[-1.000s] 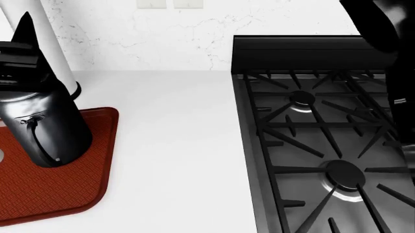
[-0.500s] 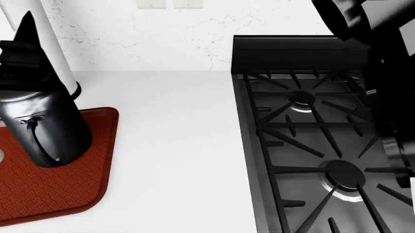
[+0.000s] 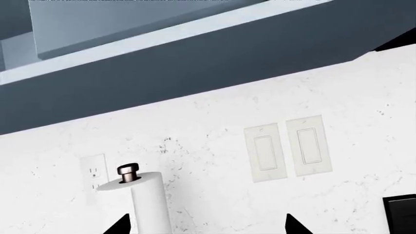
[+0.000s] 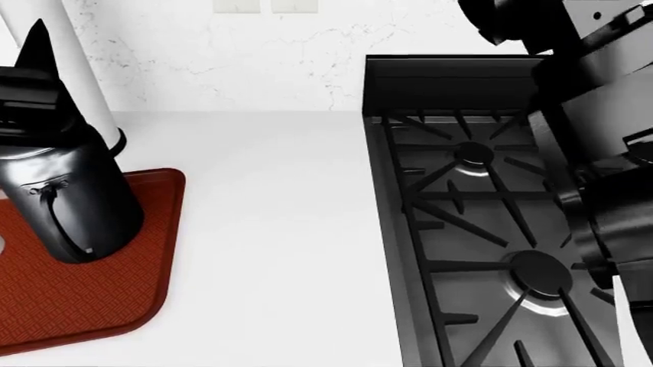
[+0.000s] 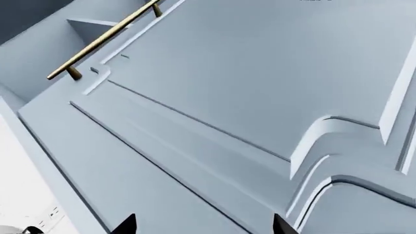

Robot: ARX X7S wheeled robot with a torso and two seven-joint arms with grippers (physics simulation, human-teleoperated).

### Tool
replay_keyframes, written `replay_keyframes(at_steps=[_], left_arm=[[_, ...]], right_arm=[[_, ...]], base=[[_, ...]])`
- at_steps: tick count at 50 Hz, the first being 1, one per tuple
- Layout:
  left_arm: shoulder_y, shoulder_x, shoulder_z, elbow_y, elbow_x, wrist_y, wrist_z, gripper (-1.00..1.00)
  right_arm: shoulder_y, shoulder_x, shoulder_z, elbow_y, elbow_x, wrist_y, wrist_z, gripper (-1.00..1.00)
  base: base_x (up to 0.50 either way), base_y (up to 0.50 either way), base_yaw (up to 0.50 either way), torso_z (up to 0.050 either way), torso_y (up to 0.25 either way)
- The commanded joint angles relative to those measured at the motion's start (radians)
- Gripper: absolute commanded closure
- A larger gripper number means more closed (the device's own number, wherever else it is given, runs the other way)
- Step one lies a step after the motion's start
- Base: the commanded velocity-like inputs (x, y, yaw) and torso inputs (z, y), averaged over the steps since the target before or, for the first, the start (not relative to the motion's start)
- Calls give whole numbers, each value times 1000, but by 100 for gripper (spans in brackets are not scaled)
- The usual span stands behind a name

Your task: Pick the kettle from the counter and place it on the tray. Then pick the mug from the cabinet and place it on the tray. Then close the cabinet doors.

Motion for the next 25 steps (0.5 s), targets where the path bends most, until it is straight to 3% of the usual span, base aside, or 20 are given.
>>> replay_keyframes(at_steps=[1, 11, 25], left_arm=[[-8, -8, 0, 0, -12, 0, -4, -100], [-24, 5, 23, -6, 7, -8, 4, -100], [-6, 15, 26, -7, 27, -1, 12, -100]], right_arm=[[-36, -94, -217, 211, 222, 88, -29, -100], [-40, -61, -235, 130, 264, 130, 41, -100], [-89, -66, -213, 156, 189, -134, 80, -100]], base=[[0, 0, 0, 10, -10], [0, 0, 0, 2, -11], [0, 0, 0, 0, -10]])
